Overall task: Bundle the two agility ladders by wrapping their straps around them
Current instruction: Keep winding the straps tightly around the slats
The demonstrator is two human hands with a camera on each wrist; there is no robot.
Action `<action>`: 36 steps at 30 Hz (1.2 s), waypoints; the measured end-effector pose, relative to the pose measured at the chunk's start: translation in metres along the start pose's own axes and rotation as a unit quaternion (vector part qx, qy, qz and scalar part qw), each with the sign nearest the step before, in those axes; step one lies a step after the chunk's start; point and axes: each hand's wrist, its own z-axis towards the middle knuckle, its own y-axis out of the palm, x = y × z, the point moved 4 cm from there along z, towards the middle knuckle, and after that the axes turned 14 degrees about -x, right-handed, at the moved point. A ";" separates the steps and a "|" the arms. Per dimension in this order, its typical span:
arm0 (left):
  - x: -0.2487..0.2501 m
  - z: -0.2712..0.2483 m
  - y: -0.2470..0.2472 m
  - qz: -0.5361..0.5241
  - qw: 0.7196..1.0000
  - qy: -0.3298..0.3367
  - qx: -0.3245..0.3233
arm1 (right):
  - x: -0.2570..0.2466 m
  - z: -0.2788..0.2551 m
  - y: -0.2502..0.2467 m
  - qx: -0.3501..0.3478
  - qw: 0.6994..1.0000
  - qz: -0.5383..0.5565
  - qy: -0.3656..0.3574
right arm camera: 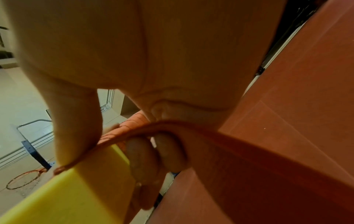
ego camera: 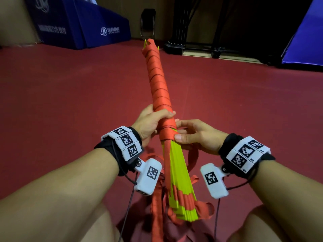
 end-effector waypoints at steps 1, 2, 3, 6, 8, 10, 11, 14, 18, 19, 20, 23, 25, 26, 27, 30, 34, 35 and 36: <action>-0.002 0.001 0.000 -0.022 1.000 0.001 -0.001 | 0.000 0.001 0.001 -0.005 1.000 0.002 -0.001; -0.002 0.001 0.002 -0.040 0.999 0.002 -0.005 | -0.001 0.000 0.003 -0.006 1.000 0.003 -0.001; -0.002 0.001 0.002 -0.051 0.999 0.002 -0.006 | -0.002 0.000 0.003 -0.002 1.000 0.000 -0.004; -0.002 0.003 0.004 -0.025 1.000 0.008 -0.014 | -0.003 0.000 0.004 0.026 0.999 -0.022 -0.007; -0.001 0.005 0.004 0.093 0.995 0.026 -0.005 | -0.002 0.001 0.004 0.043 0.998 -0.054 -0.001; -0.002 0.006 0.002 0.199 0.980 0.026 0.015 | -0.002 0.001 0.003 0.057 0.993 -0.104 0.009; -0.003 0.005 0.001 0.231 0.972 0.026 0.023 | -0.002 0.000 0.001 0.066 0.990 -0.125 0.012; 0.003 0.000 -0.002 0.275 0.959 0.035 0.052 | -0.002 0.000 -0.004 0.101 0.980 -0.172 0.025; 0.001 -0.001 -0.010 0.279 0.956 0.030 0.089 | 0.003 0.002 -0.011 0.116 0.975 -0.185 0.050; 0.000 0.000 -0.012 0.273 0.957 0.025 0.095 | 0.003 0.002 -0.011 0.111 0.975 -0.186 0.056; -0.001 0.000 -0.014 0.264 0.959 0.022 0.098 | 0.004 0.002 -0.011 0.104 0.975 -0.186 0.058; -0.004 0.003 -0.016 0.237 0.966 0.027 0.102 | 0.003 0.000 -0.011 0.082 0.980 -0.169 0.058; -0.009 0.007 -0.018 0.208 0.973 0.024 0.095 | 0.004 -0.001 -0.013 0.077 0.982 -0.163 0.060; -0.011 0.009 -0.018 0.197 0.976 0.020 0.090 | 0.004 -0.001 -0.014 0.078 0.981 -0.165 0.060; -0.014 0.012 -0.018 0.186 0.979 0.015 0.086 | 0.004 -0.001 -0.015 0.081 0.980 -0.171 0.061; -0.017 0.015 -0.016 0.147 0.987 0.005 0.069 | 0.003 -0.002 -0.017 0.089 0.973 -0.202 0.065; -0.010 0.012 -0.011 0.100 0.994 0.001 0.037 | 0.001 -0.006 -0.020 0.105 0.972 -0.202 0.061; -0.010 0.012 -0.010 0.088 0.996 0.002 0.029 | 0.002 -0.006 -0.020 0.106 0.976 -0.180 0.058; -0.009 0.011 -0.008 0.081 0.996 0.004 0.023 | 0.002 -0.005 -0.020 0.106 0.978 -0.168 0.058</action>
